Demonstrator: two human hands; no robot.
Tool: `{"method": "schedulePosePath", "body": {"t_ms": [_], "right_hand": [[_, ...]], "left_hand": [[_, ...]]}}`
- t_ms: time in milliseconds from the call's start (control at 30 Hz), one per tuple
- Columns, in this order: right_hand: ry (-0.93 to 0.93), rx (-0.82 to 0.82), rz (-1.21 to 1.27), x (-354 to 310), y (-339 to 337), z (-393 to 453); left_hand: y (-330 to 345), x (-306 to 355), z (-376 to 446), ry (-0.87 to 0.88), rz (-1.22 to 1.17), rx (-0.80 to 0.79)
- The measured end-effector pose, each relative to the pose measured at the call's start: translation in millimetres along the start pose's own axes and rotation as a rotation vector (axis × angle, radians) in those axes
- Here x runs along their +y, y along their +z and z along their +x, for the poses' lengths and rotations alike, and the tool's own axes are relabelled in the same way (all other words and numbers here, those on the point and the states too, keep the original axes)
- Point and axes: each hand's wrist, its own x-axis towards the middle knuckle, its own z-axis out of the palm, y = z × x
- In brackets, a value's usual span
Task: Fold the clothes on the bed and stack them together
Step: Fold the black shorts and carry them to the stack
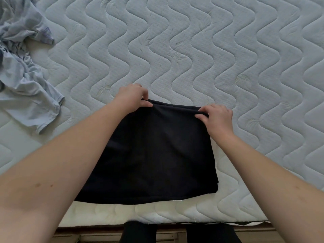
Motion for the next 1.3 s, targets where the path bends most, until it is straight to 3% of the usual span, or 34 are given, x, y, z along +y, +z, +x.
{"method": "schedulePosePath", "body": {"t_ms": [367,467,567,667,900,1167,1300], "right_hand": [[0.058,0.049,0.006,10,5,14],[-0.025,0.08,0.045,7,6,11],[-0.2,-0.092,-0.01,1,5,14],[-0.263,-0.187,-0.094,-2,5,22],[-0.476,-0.127,-0.121,2,-4,24],[-0.703,0.116,-0.083,15,-12,-24],[-0.744,0.135,-0.171,32,-9,-62]], "left_hand": [[32,-1,-13,-0.134,-0.452,0.256],[37,-12,-18,-0.21,-0.491,0.187],[39,-17,-24,-0.17,-0.379,0.07],[40,-10,-35,-0.147,-0.381,0.166],[47,8,-80,-0.099,-0.448,0.2],[61,28,-136,0.079,-0.51,0.307],[86,37,-167,0.175,-0.374,0.364]]}}
